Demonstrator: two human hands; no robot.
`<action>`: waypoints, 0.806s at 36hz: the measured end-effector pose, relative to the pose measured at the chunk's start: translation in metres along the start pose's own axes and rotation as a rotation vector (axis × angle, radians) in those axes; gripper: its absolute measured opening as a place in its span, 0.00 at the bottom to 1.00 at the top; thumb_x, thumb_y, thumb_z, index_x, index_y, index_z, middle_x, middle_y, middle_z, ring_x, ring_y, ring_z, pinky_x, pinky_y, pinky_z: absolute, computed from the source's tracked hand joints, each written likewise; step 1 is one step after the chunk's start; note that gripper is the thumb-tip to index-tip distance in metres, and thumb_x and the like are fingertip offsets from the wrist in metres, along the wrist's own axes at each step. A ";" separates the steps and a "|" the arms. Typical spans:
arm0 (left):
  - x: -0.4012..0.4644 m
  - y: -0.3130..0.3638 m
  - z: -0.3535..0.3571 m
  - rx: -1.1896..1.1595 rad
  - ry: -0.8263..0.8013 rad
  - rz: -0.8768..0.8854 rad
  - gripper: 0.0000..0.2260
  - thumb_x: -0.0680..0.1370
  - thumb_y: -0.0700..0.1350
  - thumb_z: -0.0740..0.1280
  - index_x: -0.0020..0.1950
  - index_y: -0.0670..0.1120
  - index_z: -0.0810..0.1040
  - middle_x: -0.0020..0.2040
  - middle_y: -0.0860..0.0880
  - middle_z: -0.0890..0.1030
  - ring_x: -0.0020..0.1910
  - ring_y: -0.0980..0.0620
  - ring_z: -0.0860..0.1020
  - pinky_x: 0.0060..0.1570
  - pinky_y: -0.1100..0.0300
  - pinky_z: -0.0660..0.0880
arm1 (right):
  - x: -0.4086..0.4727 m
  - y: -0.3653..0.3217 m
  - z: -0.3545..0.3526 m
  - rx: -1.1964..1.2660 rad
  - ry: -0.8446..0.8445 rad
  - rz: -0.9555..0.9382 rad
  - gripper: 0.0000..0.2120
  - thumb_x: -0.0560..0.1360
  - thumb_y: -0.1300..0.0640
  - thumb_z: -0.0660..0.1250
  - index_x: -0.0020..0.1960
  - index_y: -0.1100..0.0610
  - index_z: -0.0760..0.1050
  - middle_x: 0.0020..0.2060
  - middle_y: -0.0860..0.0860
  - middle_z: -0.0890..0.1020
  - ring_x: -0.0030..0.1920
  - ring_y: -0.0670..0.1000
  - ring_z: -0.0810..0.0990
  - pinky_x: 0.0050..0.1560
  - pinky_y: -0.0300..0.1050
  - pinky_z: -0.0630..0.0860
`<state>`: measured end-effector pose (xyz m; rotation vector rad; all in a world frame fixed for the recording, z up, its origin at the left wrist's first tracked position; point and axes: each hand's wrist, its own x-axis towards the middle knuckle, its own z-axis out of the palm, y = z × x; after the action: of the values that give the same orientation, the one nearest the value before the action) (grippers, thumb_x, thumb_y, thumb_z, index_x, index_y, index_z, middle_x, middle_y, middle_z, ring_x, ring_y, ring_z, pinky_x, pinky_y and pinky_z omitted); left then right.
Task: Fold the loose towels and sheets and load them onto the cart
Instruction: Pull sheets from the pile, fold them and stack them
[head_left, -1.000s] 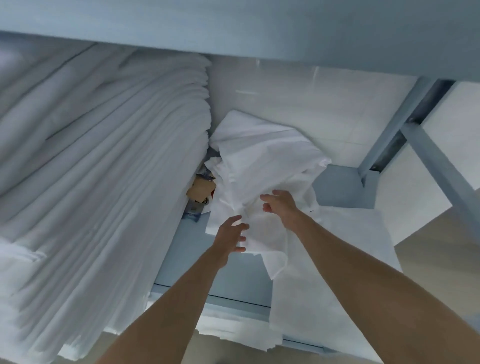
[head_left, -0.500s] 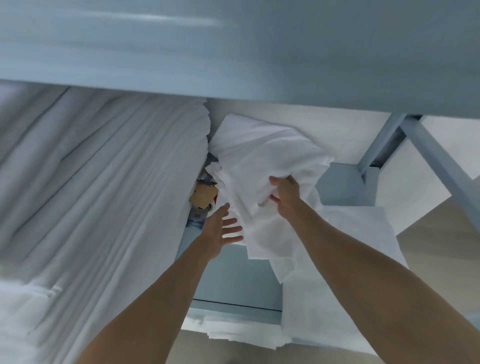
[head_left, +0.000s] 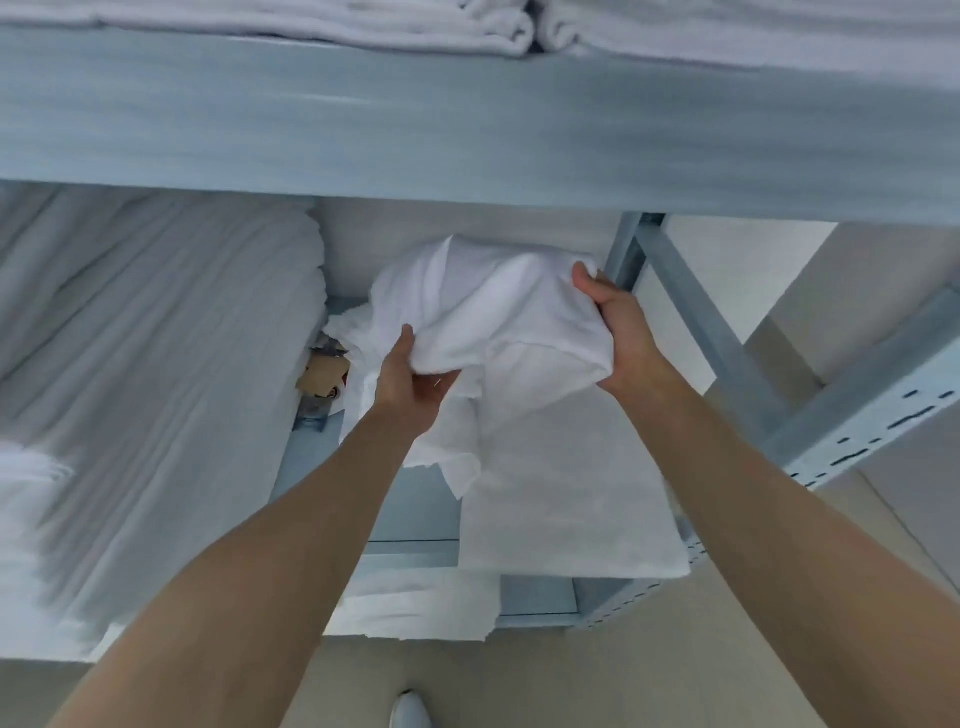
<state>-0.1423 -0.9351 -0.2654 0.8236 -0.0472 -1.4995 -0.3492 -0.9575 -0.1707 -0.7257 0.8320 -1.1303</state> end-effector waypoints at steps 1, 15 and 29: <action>-0.012 -0.006 0.008 0.009 0.023 0.021 0.19 0.80 0.46 0.68 0.70 0.42 0.74 0.61 0.44 0.83 0.56 0.45 0.83 0.47 0.54 0.82 | -0.013 -0.006 -0.006 0.005 -0.009 -0.006 0.19 0.78 0.53 0.68 0.66 0.62 0.76 0.54 0.58 0.84 0.52 0.57 0.85 0.46 0.50 0.82; -0.145 -0.055 0.006 0.286 0.181 0.163 0.05 0.77 0.37 0.64 0.50 0.42 0.77 0.53 0.43 0.81 0.52 0.44 0.80 0.55 0.53 0.79 | -0.133 -0.040 -0.059 0.072 -0.166 0.047 0.14 0.78 0.55 0.67 0.38 0.60 0.85 0.37 0.54 0.85 0.38 0.51 0.85 0.38 0.41 0.81; -0.216 -0.098 -0.046 0.584 0.228 -0.016 0.13 0.79 0.40 0.66 0.63 0.40 0.73 0.55 0.39 0.79 0.52 0.42 0.82 0.58 0.40 0.78 | -0.184 -0.005 -0.092 -0.047 -0.006 0.152 0.13 0.79 0.53 0.67 0.46 0.62 0.81 0.37 0.55 0.85 0.37 0.52 0.85 0.36 0.42 0.81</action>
<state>-0.2296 -0.7103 -0.2504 1.4604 -0.3205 -1.4112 -0.4681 -0.7894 -0.1768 -0.6927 0.8958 -0.9743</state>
